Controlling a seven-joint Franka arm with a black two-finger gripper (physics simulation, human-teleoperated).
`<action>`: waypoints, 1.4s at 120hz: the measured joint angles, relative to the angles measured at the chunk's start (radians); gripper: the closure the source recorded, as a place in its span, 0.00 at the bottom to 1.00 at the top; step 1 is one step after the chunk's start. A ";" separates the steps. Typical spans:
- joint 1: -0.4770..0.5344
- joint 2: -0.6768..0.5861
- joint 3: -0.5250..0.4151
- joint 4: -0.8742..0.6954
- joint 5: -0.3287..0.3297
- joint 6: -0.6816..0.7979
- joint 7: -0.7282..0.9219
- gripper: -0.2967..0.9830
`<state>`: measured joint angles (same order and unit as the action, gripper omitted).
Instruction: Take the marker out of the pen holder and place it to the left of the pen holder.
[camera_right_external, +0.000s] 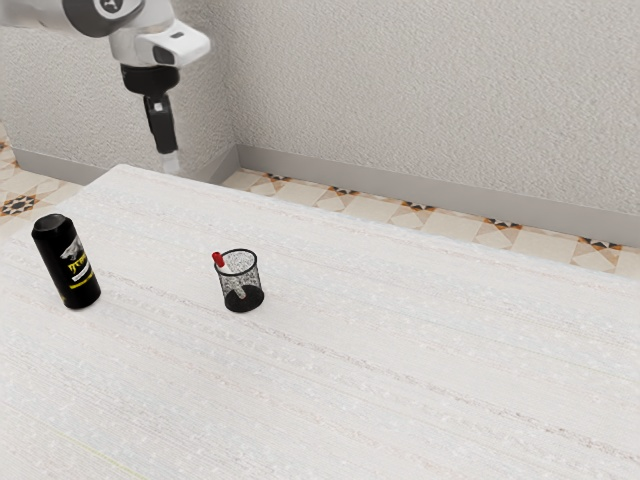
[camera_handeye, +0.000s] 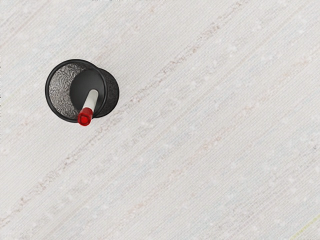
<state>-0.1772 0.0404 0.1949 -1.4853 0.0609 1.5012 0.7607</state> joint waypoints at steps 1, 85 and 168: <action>0.001 0.000 0.000 0.000 0.000 0.001 0.004 0.23; 0.082 0.073 0.006 -0.349 -0.073 0.396 0.152 0.23; 0.140 0.375 0.012 -0.210 -0.255 0.577 0.323 0.48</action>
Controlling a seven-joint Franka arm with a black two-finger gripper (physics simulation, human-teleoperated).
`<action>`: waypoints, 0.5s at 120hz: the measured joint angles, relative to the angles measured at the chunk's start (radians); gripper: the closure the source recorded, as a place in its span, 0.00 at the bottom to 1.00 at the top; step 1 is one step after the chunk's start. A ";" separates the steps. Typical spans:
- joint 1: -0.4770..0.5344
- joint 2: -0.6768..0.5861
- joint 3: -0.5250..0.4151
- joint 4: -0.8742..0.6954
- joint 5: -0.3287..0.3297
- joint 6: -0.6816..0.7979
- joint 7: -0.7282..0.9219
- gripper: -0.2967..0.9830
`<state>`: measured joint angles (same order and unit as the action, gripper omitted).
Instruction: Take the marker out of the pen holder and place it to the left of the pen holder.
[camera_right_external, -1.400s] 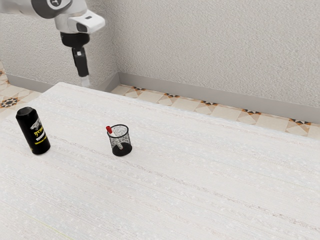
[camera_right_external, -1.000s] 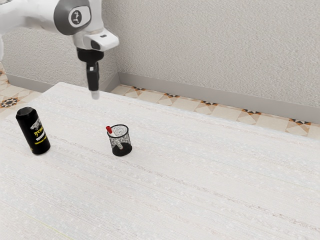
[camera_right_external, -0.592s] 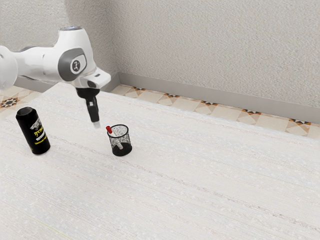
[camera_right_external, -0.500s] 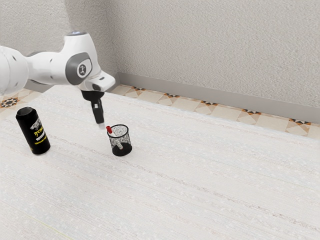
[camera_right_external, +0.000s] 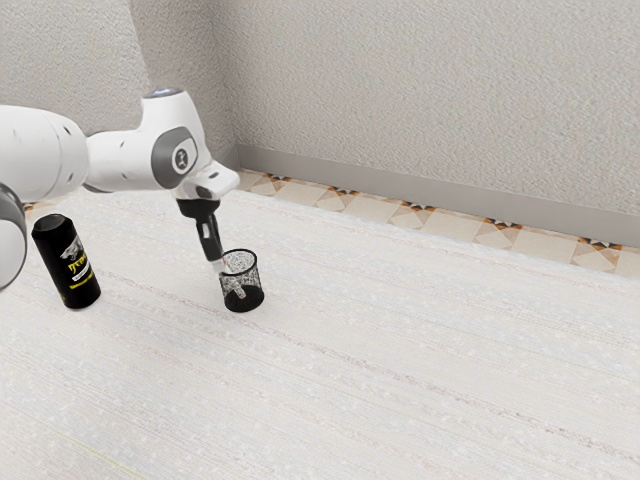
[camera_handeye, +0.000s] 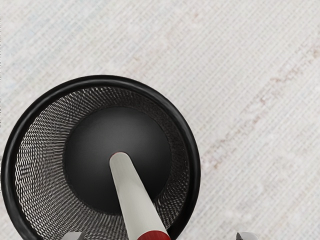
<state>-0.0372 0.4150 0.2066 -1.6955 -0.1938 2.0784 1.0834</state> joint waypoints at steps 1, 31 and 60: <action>0.000 0.000 0.000 0.000 -0.001 0.000 0.001 0.49; -0.001 0.000 0.000 0.000 -0.005 0.006 0.014 0.77; -0.013 -0.141 0.008 -0.001 0.055 -0.040 0.018 0.83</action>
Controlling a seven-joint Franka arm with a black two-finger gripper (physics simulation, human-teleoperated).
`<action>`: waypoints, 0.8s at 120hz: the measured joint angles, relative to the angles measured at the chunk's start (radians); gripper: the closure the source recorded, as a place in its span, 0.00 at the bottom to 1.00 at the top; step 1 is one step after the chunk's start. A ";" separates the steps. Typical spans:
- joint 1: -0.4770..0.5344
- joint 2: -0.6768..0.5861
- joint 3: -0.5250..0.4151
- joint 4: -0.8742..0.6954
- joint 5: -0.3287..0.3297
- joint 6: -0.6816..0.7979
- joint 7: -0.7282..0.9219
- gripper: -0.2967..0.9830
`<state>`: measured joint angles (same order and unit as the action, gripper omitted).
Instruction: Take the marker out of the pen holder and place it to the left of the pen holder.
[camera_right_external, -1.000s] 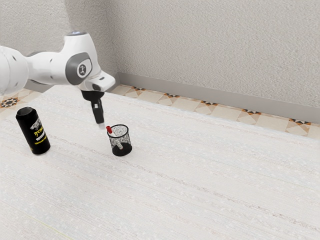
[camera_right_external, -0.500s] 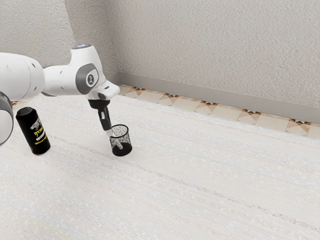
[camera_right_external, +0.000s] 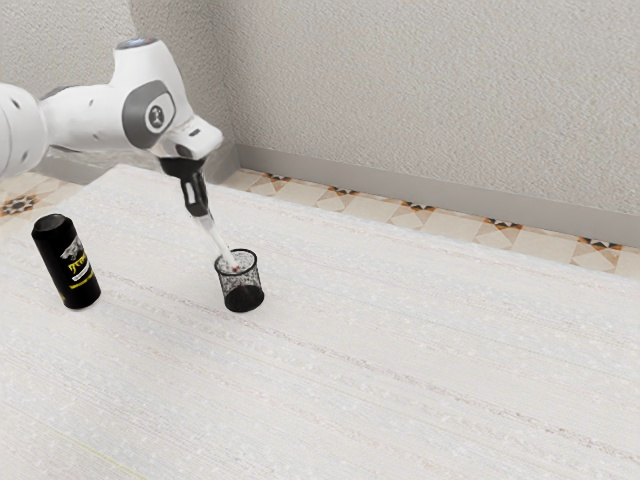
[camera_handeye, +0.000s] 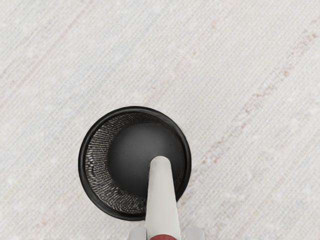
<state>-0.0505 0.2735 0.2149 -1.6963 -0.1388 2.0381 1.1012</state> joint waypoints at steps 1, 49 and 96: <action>-0.002 -0.012 0.000 0.000 0.003 -0.005 0.000 0.83; -0.013 0.100 0.052 0.379 0.118 -0.451 -0.048 0.85; 0.080 0.666 0.167 0.890 0.118 -1.065 -0.176 0.85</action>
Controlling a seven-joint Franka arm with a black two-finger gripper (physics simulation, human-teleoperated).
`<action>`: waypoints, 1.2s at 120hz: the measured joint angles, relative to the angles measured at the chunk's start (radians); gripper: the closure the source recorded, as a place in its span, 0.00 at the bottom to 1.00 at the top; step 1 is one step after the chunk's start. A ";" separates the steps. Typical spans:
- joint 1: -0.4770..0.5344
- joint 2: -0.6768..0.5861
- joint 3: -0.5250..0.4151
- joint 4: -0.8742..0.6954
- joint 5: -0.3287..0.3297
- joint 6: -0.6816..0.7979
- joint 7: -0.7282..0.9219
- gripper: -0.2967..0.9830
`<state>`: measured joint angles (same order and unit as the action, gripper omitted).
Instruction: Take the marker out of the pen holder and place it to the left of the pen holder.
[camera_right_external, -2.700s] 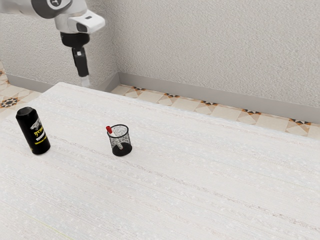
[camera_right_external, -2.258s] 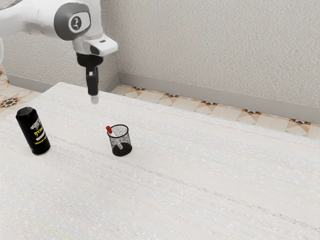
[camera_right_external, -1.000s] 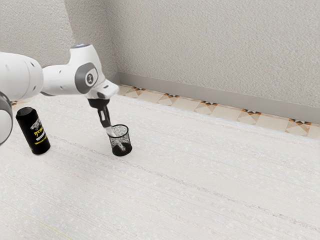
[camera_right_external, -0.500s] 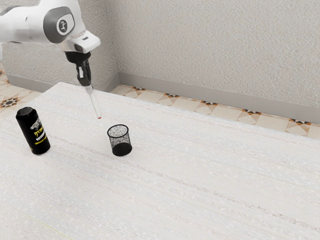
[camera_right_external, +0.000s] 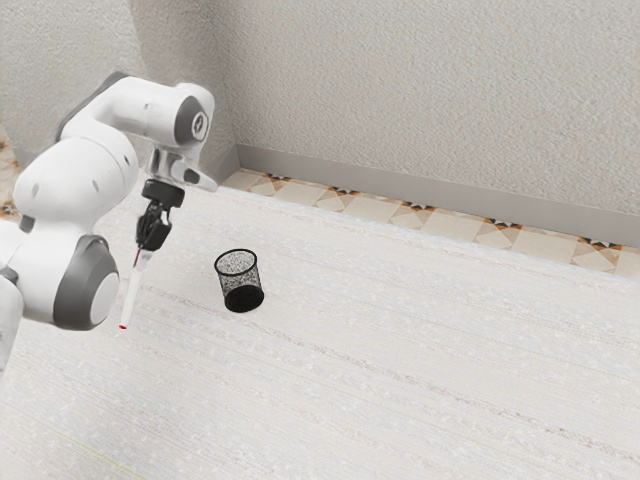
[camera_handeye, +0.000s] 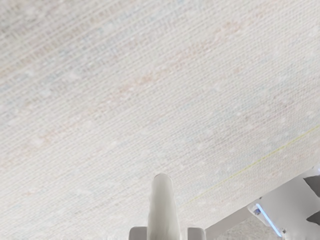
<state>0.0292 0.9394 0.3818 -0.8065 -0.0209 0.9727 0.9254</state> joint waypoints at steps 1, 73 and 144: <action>0.001 0.007 0.000 0.004 0.000 -0.006 -0.002 0.85; 0.018 0.226 0.001 0.094 -0.039 -0.101 -0.090 0.84; -0.037 -0.054 -0.020 -0.019 -0.056 -0.125 -0.187 0.28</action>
<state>-0.0078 0.8852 0.3616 -0.8256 -0.0773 0.8474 0.7385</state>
